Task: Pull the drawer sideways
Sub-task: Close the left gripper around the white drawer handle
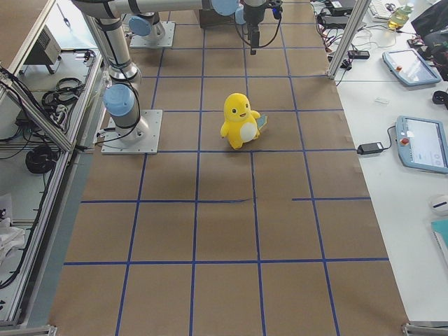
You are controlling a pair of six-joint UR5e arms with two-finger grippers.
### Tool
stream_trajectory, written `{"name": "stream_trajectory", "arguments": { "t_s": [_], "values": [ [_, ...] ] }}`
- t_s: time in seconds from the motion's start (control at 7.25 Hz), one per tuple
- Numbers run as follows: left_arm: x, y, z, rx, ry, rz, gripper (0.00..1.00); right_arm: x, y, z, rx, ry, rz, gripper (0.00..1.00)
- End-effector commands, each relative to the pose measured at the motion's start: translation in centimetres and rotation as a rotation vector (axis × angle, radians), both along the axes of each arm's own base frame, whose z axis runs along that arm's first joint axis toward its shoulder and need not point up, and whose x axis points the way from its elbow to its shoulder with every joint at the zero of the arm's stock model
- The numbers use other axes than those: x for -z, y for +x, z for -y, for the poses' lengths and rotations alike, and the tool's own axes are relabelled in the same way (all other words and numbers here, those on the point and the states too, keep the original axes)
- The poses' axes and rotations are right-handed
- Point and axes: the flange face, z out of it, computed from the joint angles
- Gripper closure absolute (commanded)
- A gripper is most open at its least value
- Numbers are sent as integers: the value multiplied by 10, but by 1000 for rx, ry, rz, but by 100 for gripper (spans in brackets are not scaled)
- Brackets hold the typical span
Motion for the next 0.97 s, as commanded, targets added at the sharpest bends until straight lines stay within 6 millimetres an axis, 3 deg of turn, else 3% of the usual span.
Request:
{"name": "stream_trajectory", "arguments": {
  "t_s": [0.0, 0.28, 0.83],
  "values": [
    [1, 0, 0, 1, 1, 1, 54, 0, 0, 0, -2, 0, 0, 0],
    [0, 0, 0, 1, 1, 1, 55, 0, 0, 0, 0, 0, 0, 0],
    [0, 0, 0, 1, 1, 1, 69, 0, 0, 0, 0, 0, 0, 0]
  ]
}}
